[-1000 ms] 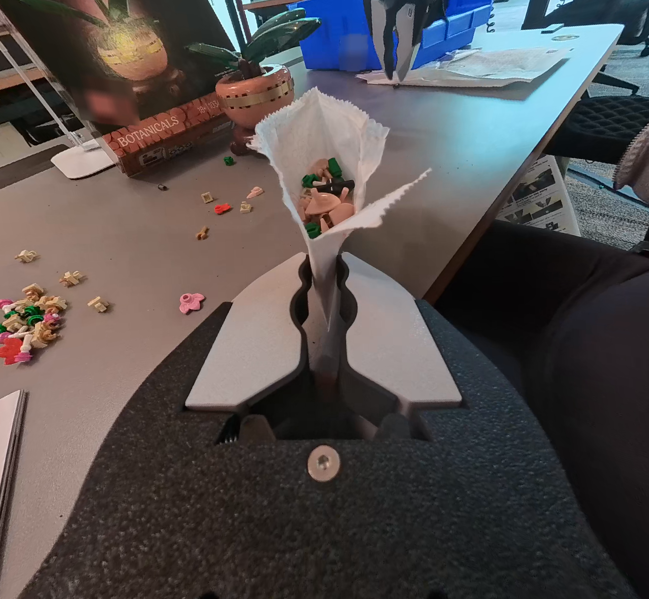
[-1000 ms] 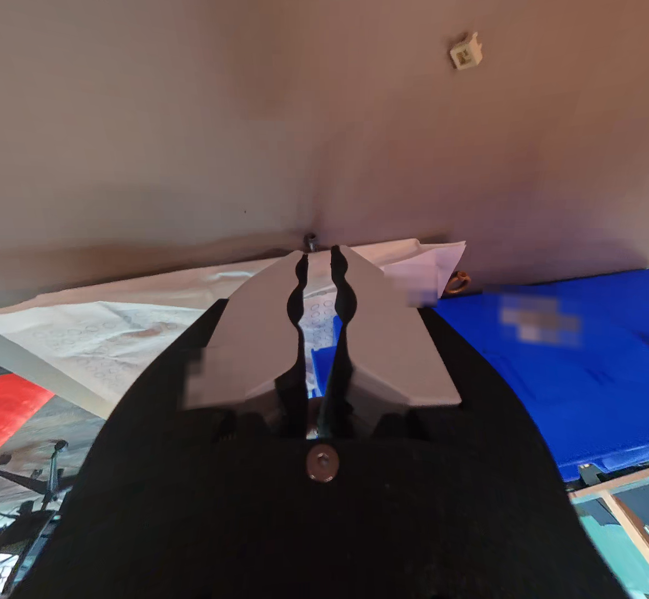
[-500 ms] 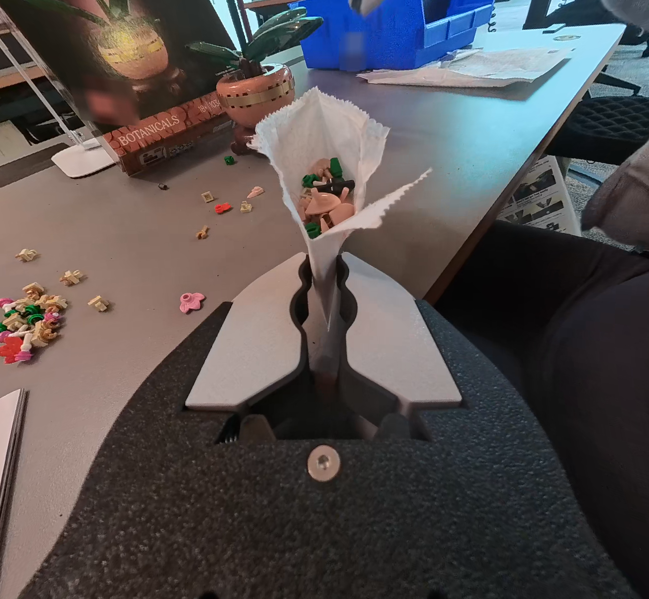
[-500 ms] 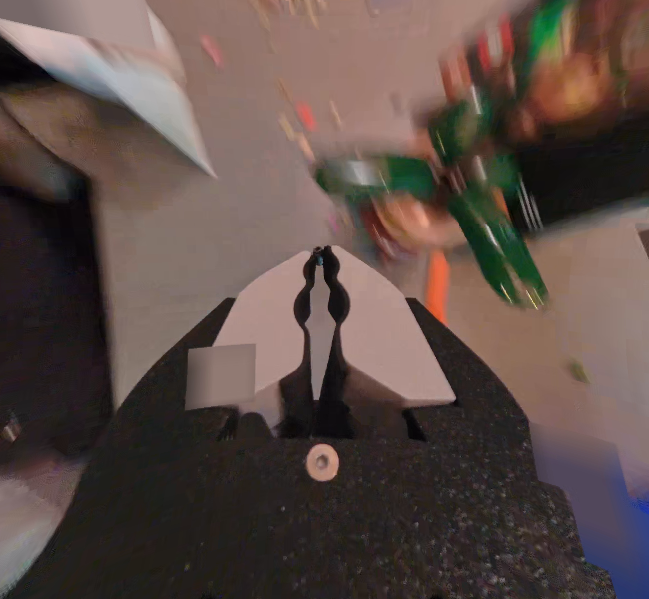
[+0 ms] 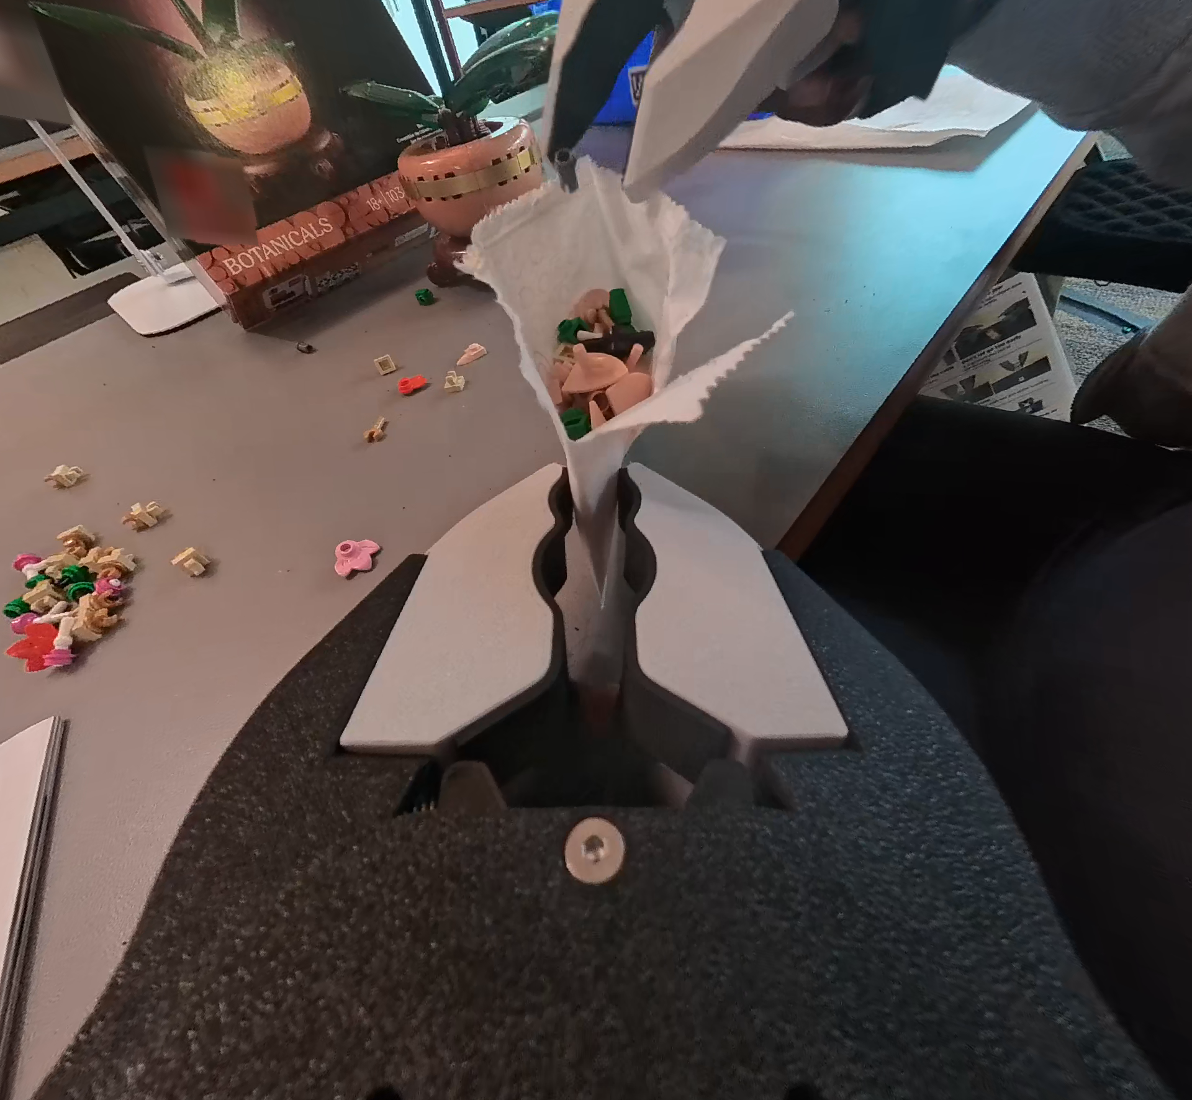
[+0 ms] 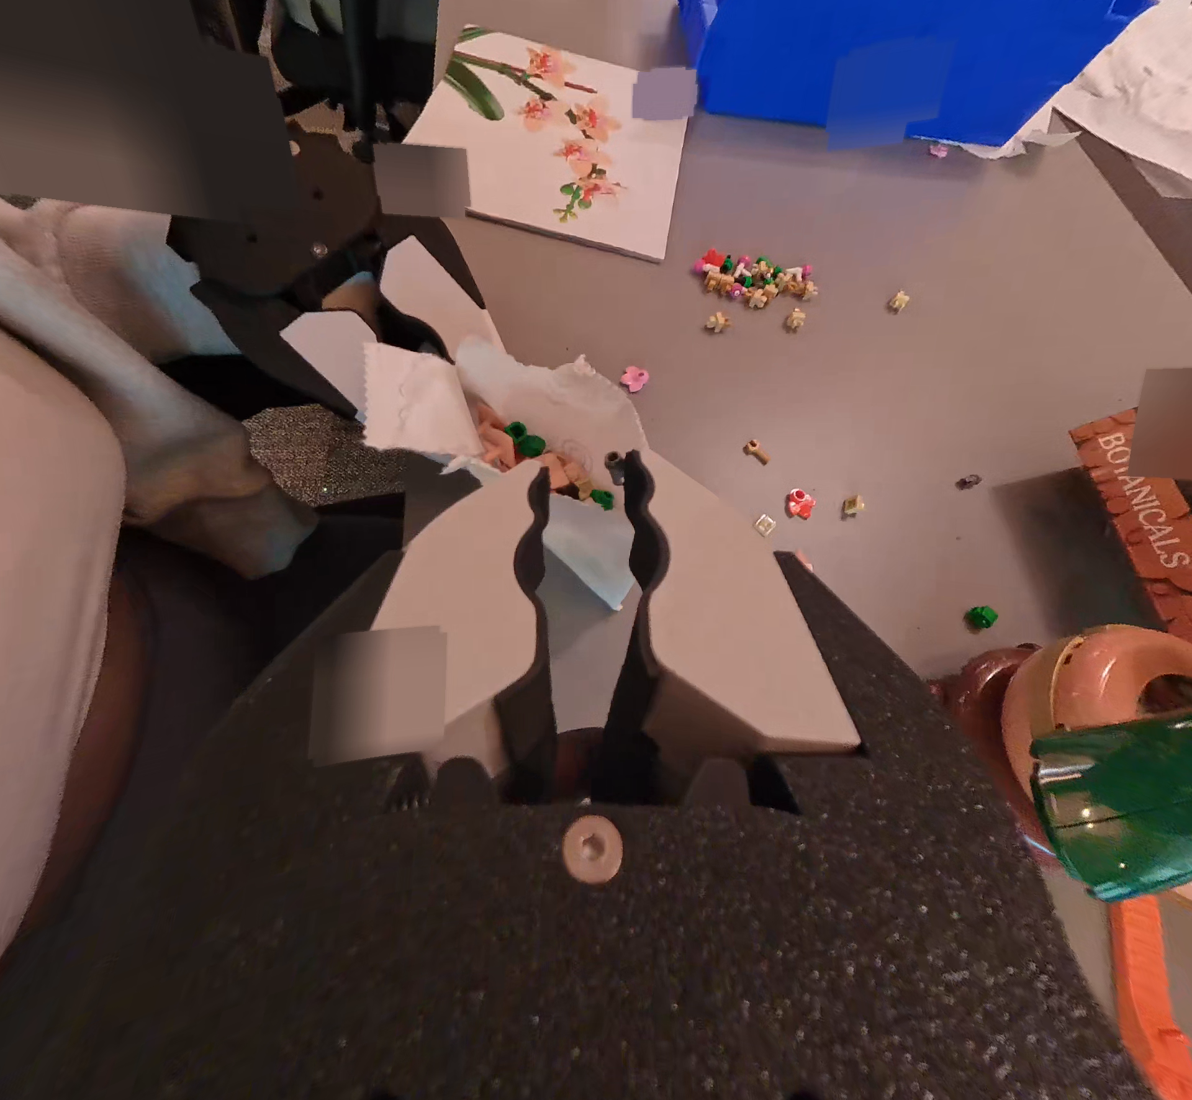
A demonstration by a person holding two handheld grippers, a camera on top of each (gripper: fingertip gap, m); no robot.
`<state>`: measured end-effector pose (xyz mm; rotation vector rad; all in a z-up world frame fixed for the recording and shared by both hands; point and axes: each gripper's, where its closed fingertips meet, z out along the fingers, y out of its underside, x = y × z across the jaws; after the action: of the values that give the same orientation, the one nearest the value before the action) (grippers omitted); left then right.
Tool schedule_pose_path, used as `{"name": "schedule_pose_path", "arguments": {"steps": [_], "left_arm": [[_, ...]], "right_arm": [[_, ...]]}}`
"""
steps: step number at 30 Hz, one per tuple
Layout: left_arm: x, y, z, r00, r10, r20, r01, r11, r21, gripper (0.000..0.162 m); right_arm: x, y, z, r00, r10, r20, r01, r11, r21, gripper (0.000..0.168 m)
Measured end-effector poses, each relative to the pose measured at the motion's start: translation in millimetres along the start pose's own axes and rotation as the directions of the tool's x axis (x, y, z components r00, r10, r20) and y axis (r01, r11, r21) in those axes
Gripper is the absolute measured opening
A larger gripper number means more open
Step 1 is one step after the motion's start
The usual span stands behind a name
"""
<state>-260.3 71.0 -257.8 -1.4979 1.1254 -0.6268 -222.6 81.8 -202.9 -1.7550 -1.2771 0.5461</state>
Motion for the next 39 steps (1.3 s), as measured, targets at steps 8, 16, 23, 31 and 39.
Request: {"name": "schedule_pose_path", "arguments": {"steps": [8, 16, 23, 31, 39], "left_arm": [[0.1, 0.2, 0.1, 1.0, -0.002, -0.001, 0.002, 1.0, -0.001, 0.012], [1.8, 0.1, 0.9, 1.0, -0.001, 0.001, 0.001, 1.0, -0.002, 0.012], [0.8, -0.4, 0.8, 1.0, -0.004, -0.003, 0.004, 1.0, 0.001, 0.012], [0.5, 0.0, 1.1, 1.0, -0.007, -0.001, 0.007, 1.0, -0.002, 0.012], [0.2, -0.6, 0.9, 1.0, -0.018, -0.006, 0.018, 1.0, 0.003, 0.012]], "right_arm": [[-2.2, 8.5, -9.9, 0.997, -0.074, 0.01, 0.074, 0.997, -0.032, 0.032], [27.2, 18.7, -34.5, 0.988, 0.111, -0.107, -0.103, 0.992, 0.077, 0.031], [100.8, 130.8, -59.2, 0.912, 0.269, -0.31, -0.312, 0.945, -0.095, 0.026], [115.8, 145.6, -42.0, 0.983, 0.152, -0.099, -0.171, 0.959, -0.227, 0.025], [103.5, 146.3, -46.5, 0.957, 0.288, -0.04, -0.29, 0.936, -0.198, 0.008]]}}
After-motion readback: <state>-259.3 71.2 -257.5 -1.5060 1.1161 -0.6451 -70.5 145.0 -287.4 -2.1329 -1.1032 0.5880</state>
